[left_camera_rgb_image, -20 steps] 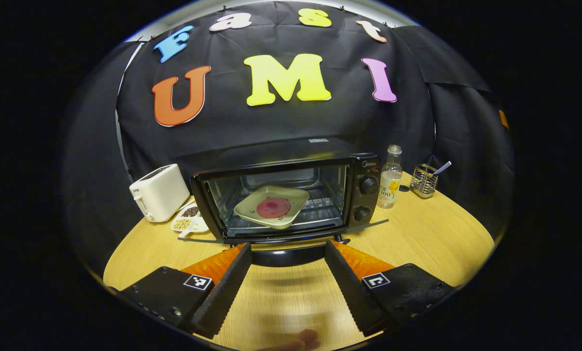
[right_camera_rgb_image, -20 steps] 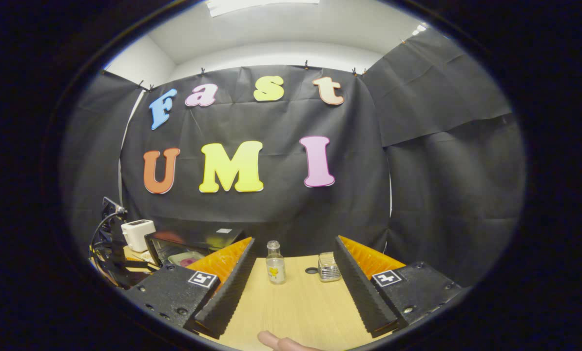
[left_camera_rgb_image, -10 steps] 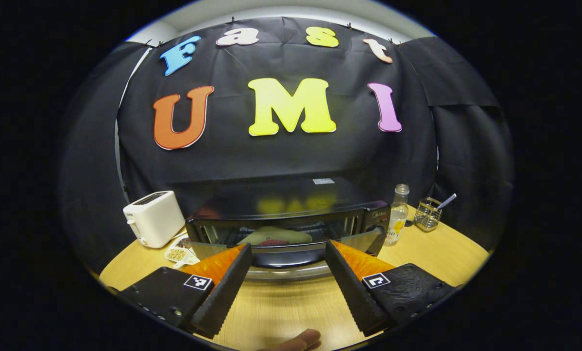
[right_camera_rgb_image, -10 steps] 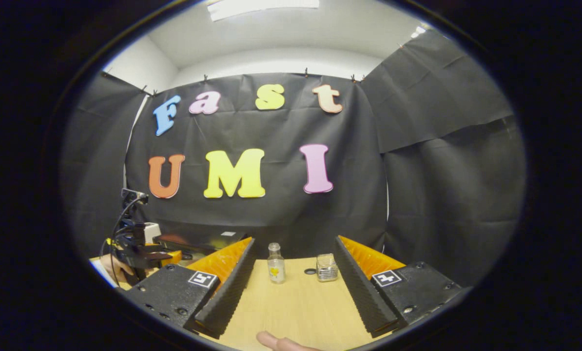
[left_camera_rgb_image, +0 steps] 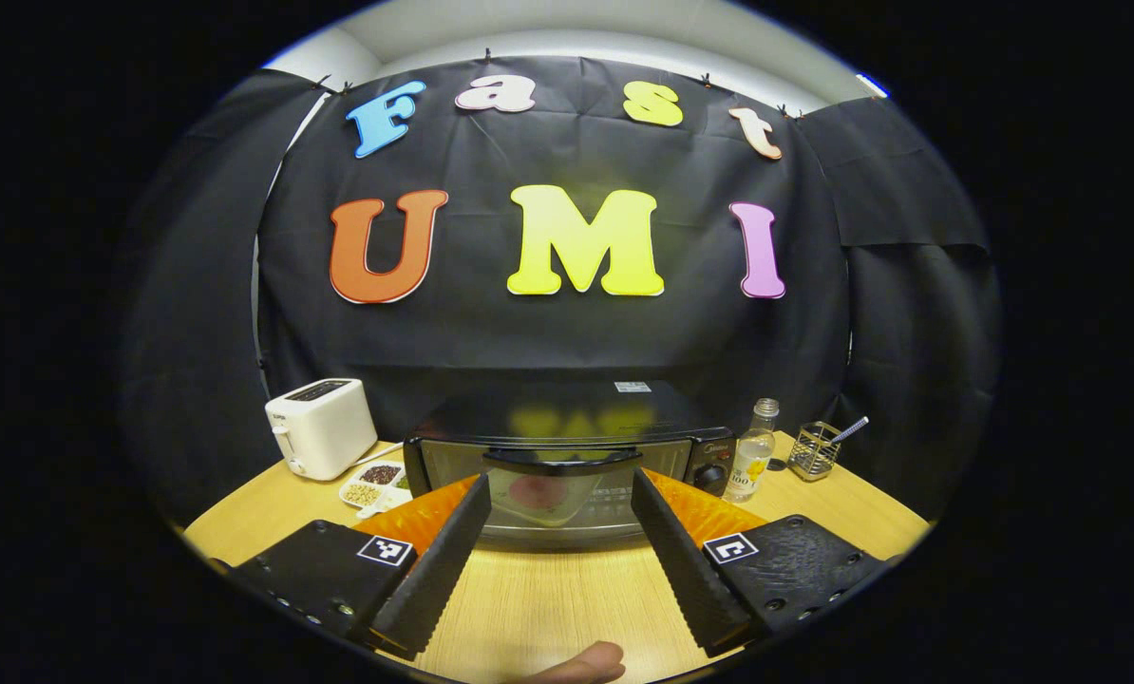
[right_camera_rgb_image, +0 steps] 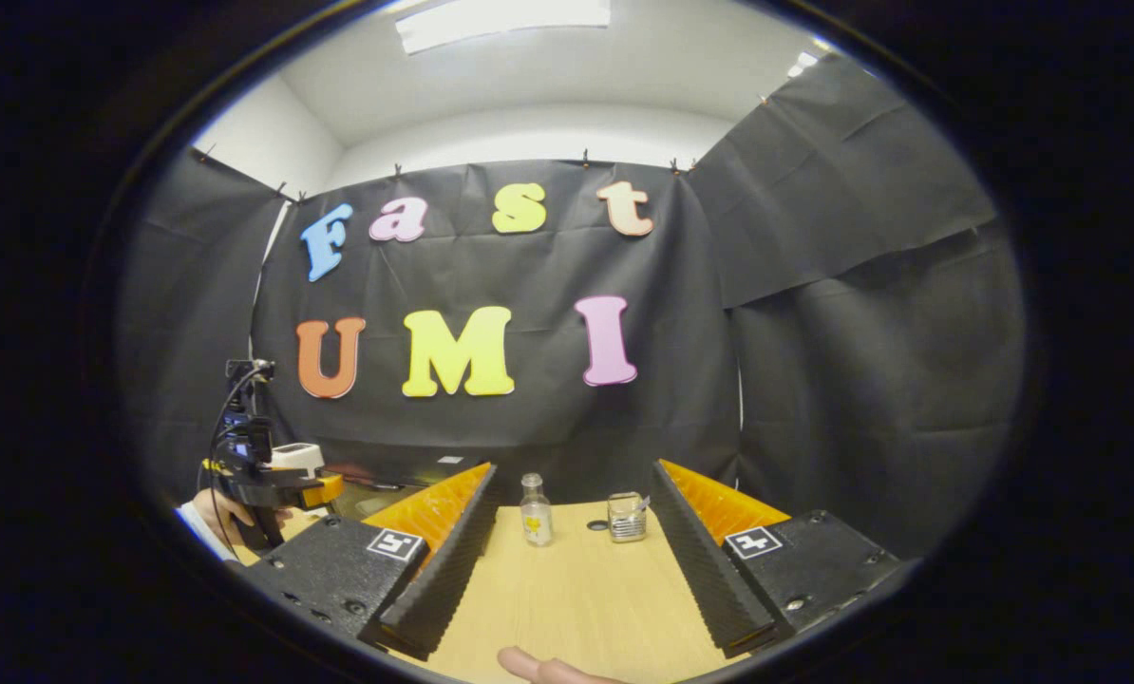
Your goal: Open the electric oven with the left hand, put the food in, and close the electric oven.
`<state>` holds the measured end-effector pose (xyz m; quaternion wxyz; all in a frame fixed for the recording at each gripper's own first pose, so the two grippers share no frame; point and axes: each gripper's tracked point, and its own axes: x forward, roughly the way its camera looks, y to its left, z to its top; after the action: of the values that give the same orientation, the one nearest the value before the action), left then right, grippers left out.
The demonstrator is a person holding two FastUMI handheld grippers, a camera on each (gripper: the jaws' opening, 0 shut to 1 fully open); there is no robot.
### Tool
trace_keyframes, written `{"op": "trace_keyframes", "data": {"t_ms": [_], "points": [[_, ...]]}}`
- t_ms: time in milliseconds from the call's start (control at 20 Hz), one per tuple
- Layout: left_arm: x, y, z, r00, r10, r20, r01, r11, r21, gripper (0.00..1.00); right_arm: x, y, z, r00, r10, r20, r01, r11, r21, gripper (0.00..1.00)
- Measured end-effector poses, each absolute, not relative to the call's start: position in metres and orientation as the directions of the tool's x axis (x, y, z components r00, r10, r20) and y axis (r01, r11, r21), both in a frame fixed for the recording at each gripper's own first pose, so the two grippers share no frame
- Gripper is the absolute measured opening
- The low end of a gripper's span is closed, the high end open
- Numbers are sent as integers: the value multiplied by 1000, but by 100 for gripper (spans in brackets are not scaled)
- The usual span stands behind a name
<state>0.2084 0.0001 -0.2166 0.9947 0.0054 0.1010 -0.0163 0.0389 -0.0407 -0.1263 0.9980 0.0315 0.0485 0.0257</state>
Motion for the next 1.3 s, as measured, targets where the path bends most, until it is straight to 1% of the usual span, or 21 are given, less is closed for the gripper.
{"op": "trace_keyframes", "data": {"t_ms": [50, 100, 150, 200, 250, 300, 350, 400, 450, 500, 700, 800, 900, 1050, 1100, 1150, 1200, 1300], "points": [[196, 1, -209, 981, -28, -193, 30, 999, 11, 95, 31, -42, -122, 994, 53, -93, -47, 997, 65, 96], [184, 1, -201, 983, -27, -181, 30, 999, 15, 95, 24, -43, -119, 995, 50, -86, -45, 997, 60, 100], [170, 1, -193, 986, -25, -167, 29, 999, 16, 95, 16, -42, -114, 996, 55, -76, -51, 997, 55, 100], [156, 2, -184, 988, -21, -152, 24, 1000, 13, 95, 8, -40, -111, 995, 63, -72, -60, 997, 53, 96], [140, 3, -177, 989, -21, -144, 22, 1000, 5, 95, 2, -39, -110, 995, 66, -73, -62, 996, 57, 100], [124, 2, -171, 989, -24, -145, 24, 1000, -3, 95, -2, -39, -113, 994, 72, -83, -66, 996, 67, 96], [111, 3, -160, 991, -21, -132, 21, 1000, -5, 95, -7, -35, -112, 992, 86, -97, -79, 994, 78, 100], [97, 4, -150, 993, -19, -120, 19, 1000, -1, 95, -10, -32, -113, 989, 101, -108, -91, 992, 86, 100], [83, 5, -141, 994, -14, -111, 16, 1000, 10, 95, -12, -31, -110, 988, 106, -113, -96, 991, 91, 96], [69, 8, -133, 994, -3, -107, 5, 1000, 24, 95, -12, -32, -107, 988, 105, -112, -95, 991, 96, 100], [21, 7, -102, 996, 23, -87, -18, 998, 62, 95, -16, -33, -101, 992, 84, -98, -75, 992, 98, 100], [0, 8, -86, 997, 50, -63, -46, 997, 60, 95, -20, -29, -96, 992, 85, -88, -75, 992, 105, 100], [-18, 0, -73, 999, 39, -34, -37, 998, 45, 95, -28, -26, -92, 993, 87, -80, -79, 991, 104, 100], [-41, -1, -59, 998, 54, 24, -55, 997, 59, 95, -43, -11, -81, 989, 133, -69, -124, 985, 121, 100], [-48, -4, -57, 997, 59, 40, -61, 997, 52, 95, -48, -8, -76, 988, 146, -59, -138, 982, 127, 96], [-54, -9, -55, 997, 53, 48, -54, 998, 35, 95, -52, -8, -72, 988, 148, -45, -141, 982, 123, 100], [-60, -12, -58, 997, 51, 49, -52, 998, 19, 95, -56, -10, -68, 989, 147, -30, -143, 983, 115, 95], [-69, -18, -64, 999, 36, 38, -37, 999, 19, 95, -64, -8, -63, 988, 155, -11, -153, 984, 96, 96]]}}
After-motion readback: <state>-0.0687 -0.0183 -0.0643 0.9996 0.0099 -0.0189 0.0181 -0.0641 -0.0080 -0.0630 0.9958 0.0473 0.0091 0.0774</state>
